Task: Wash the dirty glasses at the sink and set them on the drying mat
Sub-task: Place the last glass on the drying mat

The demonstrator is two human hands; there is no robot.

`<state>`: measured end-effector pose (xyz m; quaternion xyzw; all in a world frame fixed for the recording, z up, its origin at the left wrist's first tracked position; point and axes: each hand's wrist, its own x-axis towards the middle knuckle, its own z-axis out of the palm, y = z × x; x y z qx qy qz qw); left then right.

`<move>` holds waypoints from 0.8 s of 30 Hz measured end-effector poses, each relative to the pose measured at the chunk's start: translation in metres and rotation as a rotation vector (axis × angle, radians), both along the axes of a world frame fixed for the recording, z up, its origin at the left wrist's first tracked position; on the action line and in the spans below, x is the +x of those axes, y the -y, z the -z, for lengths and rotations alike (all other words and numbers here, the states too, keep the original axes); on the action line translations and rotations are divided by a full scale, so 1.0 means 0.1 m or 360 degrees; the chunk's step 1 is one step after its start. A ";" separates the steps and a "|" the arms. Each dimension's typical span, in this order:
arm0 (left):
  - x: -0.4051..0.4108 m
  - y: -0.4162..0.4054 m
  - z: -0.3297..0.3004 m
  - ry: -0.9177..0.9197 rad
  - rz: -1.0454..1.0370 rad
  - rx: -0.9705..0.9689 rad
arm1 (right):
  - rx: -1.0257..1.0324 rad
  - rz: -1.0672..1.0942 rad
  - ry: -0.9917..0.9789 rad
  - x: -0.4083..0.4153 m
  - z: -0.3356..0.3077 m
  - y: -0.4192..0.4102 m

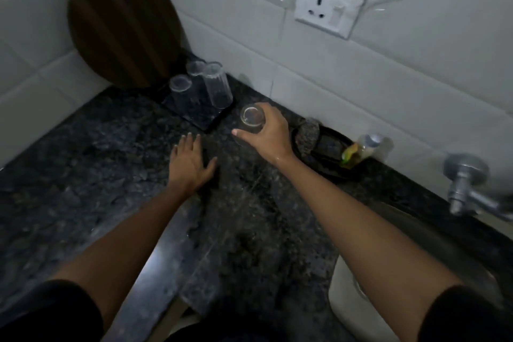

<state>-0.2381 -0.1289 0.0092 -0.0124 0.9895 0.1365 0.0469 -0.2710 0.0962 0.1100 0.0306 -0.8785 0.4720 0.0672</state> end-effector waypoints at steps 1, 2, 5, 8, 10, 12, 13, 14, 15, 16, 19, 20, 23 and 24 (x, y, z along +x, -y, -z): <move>-0.07 0.13 0.05 -0.0002 -0.0022 -0.0021 | -0.0001 -0.0011 0.0011 -0.14 0.03 0.15; -0.13 0.25 0.11 -0.0005 -0.0035 -0.0041 | 0.0001 -0.0028 0.0020 -0.26 0.05 0.28; -0.27 0.56 0.28 0.0030 -0.0058 -0.0086 | 0.0021 -0.0080 0.0031 -0.58 0.12 0.60; -0.29 0.68 0.43 0.0092 -0.0042 -0.0135 | 0.0049 -0.0102 0.0076 -0.80 0.19 0.82; -0.27 0.68 0.50 0.0073 -0.0022 -0.0170 | 0.0091 -0.0104 0.0103 -0.89 0.26 0.93; -0.27 0.66 0.52 0.0050 -0.0019 -0.0179 | 0.0126 -0.0109 0.0113 -0.94 0.33 1.01; -0.26 0.66 0.52 0.0048 -0.0020 -0.0176 | 0.0138 -0.0115 0.0113 -0.95 0.37 1.05; -0.26 0.66 0.53 0.0044 -0.0023 -0.0176 | 0.0149 -0.0123 0.0108 -0.95 0.40 1.08; -0.26 0.67 0.53 0.0041 -0.0029 -0.0179 | 0.0168 -0.0130 0.0098 -0.96 0.43 1.12; -0.26 0.67 0.54 0.0036 -0.0034 -0.0181 | 0.0195 -0.0132 0.0087 -0.96 0.45 1.15; -0.26 0.66 0.54 0.0026 -0.0039 -0.0162 | 0.0275 -0.0088 0.0083 -0.97 0.52 1.23; -0.26 0.66 0.54 0.0023 -0.0043 -0.0158 | 0.0291 -0.0069 0.0088 -0.97 0.54 1.25; -0.27 0.67 0.54 0.0020 -0.0046 -0.0152 | 0.0293 -0.0018 0.0089 -0.97 0.56 1.32; -0.27 0.68 0.55 0.0018 -0.0045 -0.0150 | 0.0279 -0.0004 0.0084 -0.99 0.57 1.32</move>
